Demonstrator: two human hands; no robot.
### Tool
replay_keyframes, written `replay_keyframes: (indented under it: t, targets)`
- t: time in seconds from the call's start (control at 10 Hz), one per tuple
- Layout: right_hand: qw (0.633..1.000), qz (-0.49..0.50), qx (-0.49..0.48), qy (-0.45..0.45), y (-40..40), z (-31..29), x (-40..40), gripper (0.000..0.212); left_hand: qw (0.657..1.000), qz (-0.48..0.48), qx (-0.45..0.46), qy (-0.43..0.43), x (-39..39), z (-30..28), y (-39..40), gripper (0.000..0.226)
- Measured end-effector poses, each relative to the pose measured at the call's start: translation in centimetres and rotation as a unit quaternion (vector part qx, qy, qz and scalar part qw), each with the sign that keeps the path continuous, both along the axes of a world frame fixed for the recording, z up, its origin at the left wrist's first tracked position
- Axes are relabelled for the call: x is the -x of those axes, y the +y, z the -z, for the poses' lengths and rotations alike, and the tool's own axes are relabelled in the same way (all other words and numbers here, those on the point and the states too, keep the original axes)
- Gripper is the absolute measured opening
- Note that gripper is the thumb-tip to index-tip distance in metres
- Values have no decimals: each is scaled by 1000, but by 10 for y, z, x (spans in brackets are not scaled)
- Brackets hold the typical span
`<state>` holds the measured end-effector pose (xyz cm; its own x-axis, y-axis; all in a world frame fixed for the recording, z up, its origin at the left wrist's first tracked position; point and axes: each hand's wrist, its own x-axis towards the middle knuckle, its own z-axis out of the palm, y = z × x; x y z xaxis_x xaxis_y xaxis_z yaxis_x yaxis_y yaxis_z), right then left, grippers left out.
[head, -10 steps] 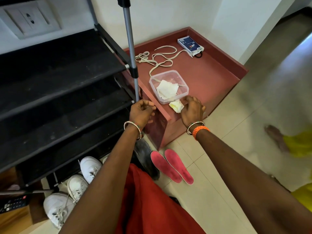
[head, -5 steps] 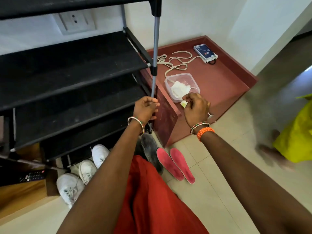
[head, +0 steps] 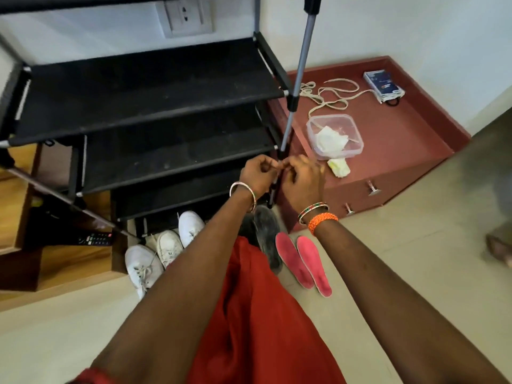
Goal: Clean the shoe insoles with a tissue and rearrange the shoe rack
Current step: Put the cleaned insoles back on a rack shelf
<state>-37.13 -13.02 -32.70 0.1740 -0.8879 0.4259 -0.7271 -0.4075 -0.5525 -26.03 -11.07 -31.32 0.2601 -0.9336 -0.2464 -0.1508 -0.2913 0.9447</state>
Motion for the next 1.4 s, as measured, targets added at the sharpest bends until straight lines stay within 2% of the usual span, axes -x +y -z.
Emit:
replay_keyframes:
  t: [0.1, 0.2, 0.3, 0.4, 0.5, 0.6, 0.7, 0.8, 0.9, 1.0, 1.1, 1.2, 1.3, 1.4]
  targets:
    - [999, -14, -9, 34, 0, 23, 1, 29, 998, -14, -59, -11, -8, 22, -5, 25]
    - [995, -47, -57, 68, -1, 65, 4, 25, 991, -25, -134, -16, -14, 75, -5, 24]
    - [978, -84, -144, 124, 4, 131, 10, 28, 974, 61, -207, -70, -11, 140, 2, 10]
    - [936, -100, -269, 205, 5, 195, 12, 23, 954, 123, -267, -54, -4, 200, 4, 28]
    - [892, -130, -344, 262, 3, 246, 6, 23, 943, 139, -294, -67, -2, 248, -3, 28]
    - [868, -121, -396, 273, -11, 296, -7, 21, 932, 94, -350, -17, -3, 300, -17, 31]
    - [867, -51, -430, 247, -27, 341, -14, 36, 910, 87, -402, -44, -4, 352, -25, 43]
    - [857, 6, -432, 281, -44, 394, -23, 55, 898, 156, -372, -174, 0, 379, -16, 46]
    - [848, 92, -416, 315, -49, 420, -32, 61, 880, 78, -441, -155, 11, 399, -12, 56]
    - [846, 122, -387, 345, -49, 429, -37, 61, 886, -49, -431, -163, 17, 411, -16, 59]
    - [855, 116, -390, 323, -52, 418, -33, 66, 901, -104, -387, -167, 15, 420, -19, 50]
    - [878, 125, -406, 219, -58, 391, -36, 41, 892, -230, -388, -20, 3, 408, -11, 40]
    - [901, 107, -406, 110, -60, 350, -45, 20, 884, -273, -378, 24, -8, 376, -14, 35]
    - [897, 83, -431, 50, -62, 306, -58, 18, 872, -271, -400, 84, -27, 338, -20, 41]
